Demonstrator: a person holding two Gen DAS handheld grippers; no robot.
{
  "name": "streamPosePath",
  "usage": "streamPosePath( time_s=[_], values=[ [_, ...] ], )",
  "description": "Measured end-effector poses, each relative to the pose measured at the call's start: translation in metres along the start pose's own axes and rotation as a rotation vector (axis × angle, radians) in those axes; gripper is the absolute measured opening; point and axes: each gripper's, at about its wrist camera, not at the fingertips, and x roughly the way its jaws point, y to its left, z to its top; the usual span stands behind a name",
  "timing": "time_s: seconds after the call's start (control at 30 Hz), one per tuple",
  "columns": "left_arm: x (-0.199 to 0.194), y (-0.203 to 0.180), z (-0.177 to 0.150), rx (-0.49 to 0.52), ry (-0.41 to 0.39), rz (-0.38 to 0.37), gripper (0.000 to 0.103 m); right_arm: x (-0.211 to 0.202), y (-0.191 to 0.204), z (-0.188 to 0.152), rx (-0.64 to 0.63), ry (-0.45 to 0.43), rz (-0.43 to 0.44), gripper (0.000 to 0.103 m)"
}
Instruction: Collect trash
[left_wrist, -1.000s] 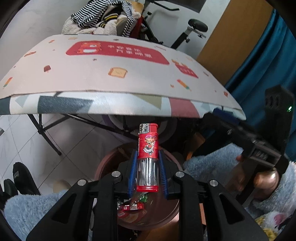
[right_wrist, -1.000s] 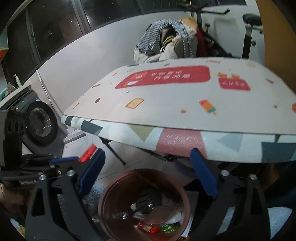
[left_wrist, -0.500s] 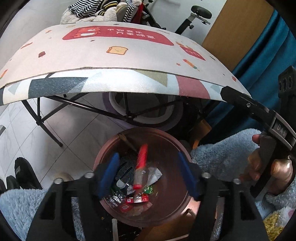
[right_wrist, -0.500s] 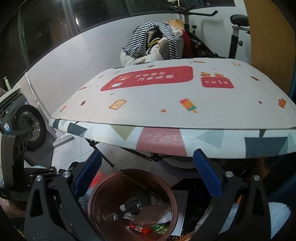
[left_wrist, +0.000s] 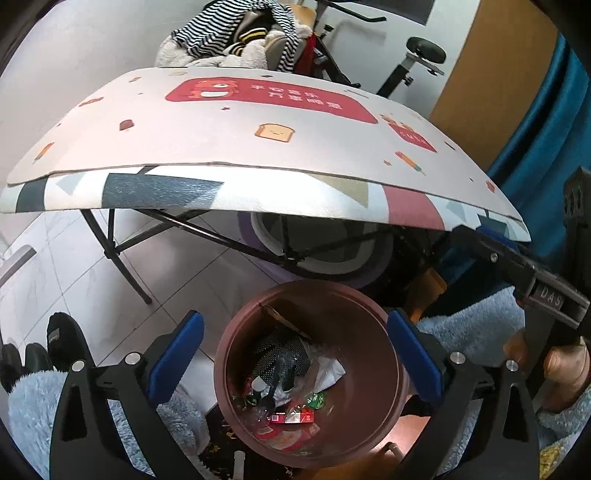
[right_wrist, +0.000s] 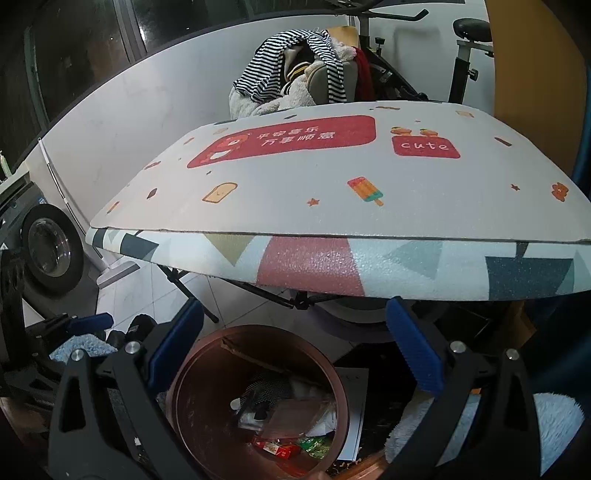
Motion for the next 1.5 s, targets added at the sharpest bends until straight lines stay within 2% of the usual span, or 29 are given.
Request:
streamPosePath(
  time_s=[0.3, 0.4, 0.63, 0.77, 0.9, 1.13, 1.23, 1.33, 1.5],
  values=[
    [-0.002, 0.004, 0.000, -0.016, -0.013, 0.018, 0.097, 0.002, 0.002, 0.000, -0.002, 0.006, -0.006, 0.097],
    [-0.009, 0.004, 0.006, -0.018, -0.051, 0.066, 0.097, 0.002, 0.003, 0.003, -0.012, 0.012, -0.021, 0.097],
    [-0.076, -0.019, 0.057, 0.112, -0.310, 0.189, 0.097, -0.034, 0.027, 0.048, -0.120, -0.055, -0.120, 0.097],
    [-0.126, -0.035, 0.088, 0.146, -0.436, 0.183, 0.097, -0.070, 0.038, 0.079, -0.133, -0.127, -0.134, 0.097],
    [-0.161, -0.046, 0.108, 0.151, -0.512, 0.172, 0.097, -0.102, 0.043, 0.103, -0.129, -0.181, -0.131, 0.097],
    [-0.195, -0.053, 0.120, 0.136, -0.580, 0.199, 0.097, -0.136, 0.044, 0.132, -0.131, -0.220, -0.102, 0.097],
    [-0.202, -0.055, 0.122, 0.148, -0.576, 0.190, 0.097, -0.147, 0.050, 0.138, -0.130, -0.236, -0.102, 0.097],
    [-0.207, -0.056, 0.125, 0.159, -0.563, 0.216, 0.097, -0.157, 0.053, 0.143, -0.120, -0.252, -0.102, 0.097],
    [-0.213, -0.057, 0.121, 0.140, -0.596, 0.206, 0.097, -0.165, 0.057, 0.144, -0.115, -0.254, -0.110, 0.097]
  ],
)
